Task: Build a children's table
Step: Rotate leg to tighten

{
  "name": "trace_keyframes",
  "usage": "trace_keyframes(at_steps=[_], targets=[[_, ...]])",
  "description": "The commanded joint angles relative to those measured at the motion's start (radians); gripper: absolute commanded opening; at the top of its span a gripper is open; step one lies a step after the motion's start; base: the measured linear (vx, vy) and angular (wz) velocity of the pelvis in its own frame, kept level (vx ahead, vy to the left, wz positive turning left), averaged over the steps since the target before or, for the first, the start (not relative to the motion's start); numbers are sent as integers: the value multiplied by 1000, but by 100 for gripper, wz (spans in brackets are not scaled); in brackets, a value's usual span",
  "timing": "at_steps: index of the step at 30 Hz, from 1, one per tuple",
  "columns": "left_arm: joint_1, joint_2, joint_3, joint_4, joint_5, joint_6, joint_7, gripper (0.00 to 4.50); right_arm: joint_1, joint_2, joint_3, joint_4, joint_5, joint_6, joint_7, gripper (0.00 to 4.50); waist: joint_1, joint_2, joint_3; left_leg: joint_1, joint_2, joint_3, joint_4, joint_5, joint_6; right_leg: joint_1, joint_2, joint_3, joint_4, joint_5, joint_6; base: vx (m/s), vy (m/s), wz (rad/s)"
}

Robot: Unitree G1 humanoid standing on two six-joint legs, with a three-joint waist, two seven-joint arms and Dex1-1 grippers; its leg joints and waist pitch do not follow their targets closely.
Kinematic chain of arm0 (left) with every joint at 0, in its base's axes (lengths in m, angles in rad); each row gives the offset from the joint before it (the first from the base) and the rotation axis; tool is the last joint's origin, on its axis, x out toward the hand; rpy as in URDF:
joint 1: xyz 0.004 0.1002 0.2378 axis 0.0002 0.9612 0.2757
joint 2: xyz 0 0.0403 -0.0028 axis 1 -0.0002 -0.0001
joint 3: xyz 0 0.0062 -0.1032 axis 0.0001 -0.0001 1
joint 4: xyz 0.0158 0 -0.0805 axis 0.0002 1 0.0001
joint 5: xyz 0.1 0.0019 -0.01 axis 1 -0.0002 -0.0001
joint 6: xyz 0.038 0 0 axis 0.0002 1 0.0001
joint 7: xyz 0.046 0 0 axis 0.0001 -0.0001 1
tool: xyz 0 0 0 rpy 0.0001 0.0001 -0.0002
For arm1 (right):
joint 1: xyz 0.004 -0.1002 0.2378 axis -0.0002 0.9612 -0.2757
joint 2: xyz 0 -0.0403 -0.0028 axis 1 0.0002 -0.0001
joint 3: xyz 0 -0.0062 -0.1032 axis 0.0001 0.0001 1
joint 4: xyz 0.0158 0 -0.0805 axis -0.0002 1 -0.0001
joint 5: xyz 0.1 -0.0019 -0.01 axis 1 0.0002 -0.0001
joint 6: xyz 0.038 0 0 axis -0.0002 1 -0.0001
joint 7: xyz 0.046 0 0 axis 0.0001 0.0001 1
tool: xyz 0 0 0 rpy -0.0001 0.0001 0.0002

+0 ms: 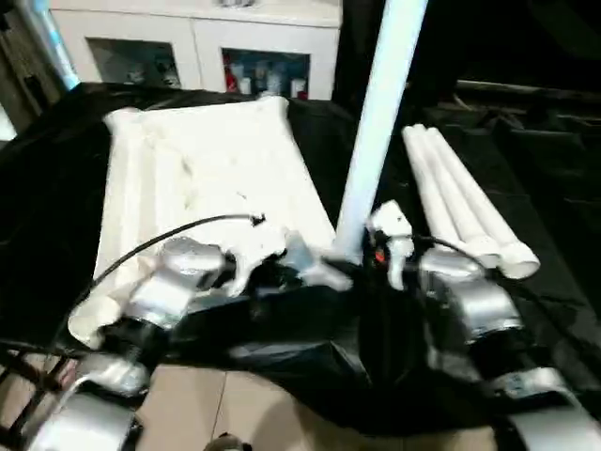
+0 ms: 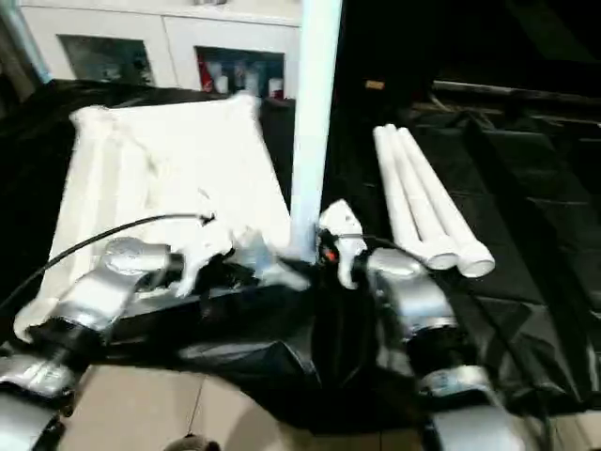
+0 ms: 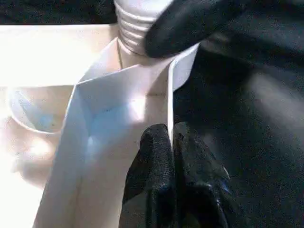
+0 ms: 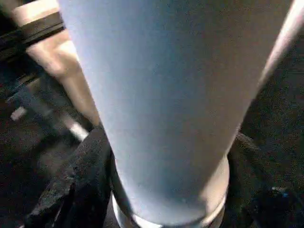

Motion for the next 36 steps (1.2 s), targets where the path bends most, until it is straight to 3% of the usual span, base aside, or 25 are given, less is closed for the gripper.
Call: trace_keyframes(at_steps=[1, 5, 10, 11, 14, 16, 21, 27, 36], targets=[[-39, -65, 23, 28, -24, 25, 83, 0, -13, 51, 1, 78, -13, 31, -118, 274, -2, -8, -61, 15, 38, -16, -71, -242, -9, 32, -92, 51, -100, -346, -180, 0, 0, 0], [-118, -150, 62, 109, -24, 67, 225, 0, -90, 155, -64, 191, 13, 40, -334, 274, -10, -4, -65, 13, 38, -16, -69, -222, -11, 30, -89, 51, -97, -292, -187, 0, 0, 0], [-148, -184, 48, 141, -2, 45, 264, 0, -143, 218, -65, 244, 2, -24, -382, 274, -11, -3, -72, 7, 36, -14, -65, -171, 10, 38, -86, 50, -84, -158, -209, 0, 0, 0], [-147, -184, 42, 141, 3, 32, 259, 0, -145, 222, -63, 245, 2, -29, -367, 329, -10, -4, -74, 3, 35, -13, -62, -133, 31, 44, -85, 49, -77, -79, -223, 0, 0, 0], [-135, -175, 28, 134, 15, 0, 240, 0, -145, 227, -62, 244, 2, -33, -333, 353, -10, -4, -73, 4, 35, -12, -62, -129, 49, 45, -85, 48, -76, -52, -235, 0, 0, 0], [-121, -162, 25, 129, 9, -12, 217, 0, -151, 211, -47, 261, -22, -63, -334, 378, -10, -3, -72, 7, 37, -12, -63, -149, 49, 43, -87, 48, -80, -83, -237, 0, 0, 0], [-86, -127, 13, 95, -2, -34, 157, 0, -129, 164, -21, 232, -34, -90, -263, 388, -14, -7, -68, 6, 38, -13, -66, -186, 35, 43, -89, 49, -87, -169, -221, 0, 0, 0], [-32, -68, -2, 20, -29, -56, 16, 0, -50, 56, 38, 102, -21, -101, -14, 388, -9, -7, -72, 3, 40, -11, -62, -128, 75, 46, -86, 49, -76, -62, -240, 0, 0, 0], [33, 19, -31, -74, -47, -58, -138, 0, 24, -99, 87, -66, 33, -44, 295, 388, 15, -8, -70, 8, 46, -10, -63, -153, 69, 44, -87, 49, -77, -106, -237, 0, 0, 0]])
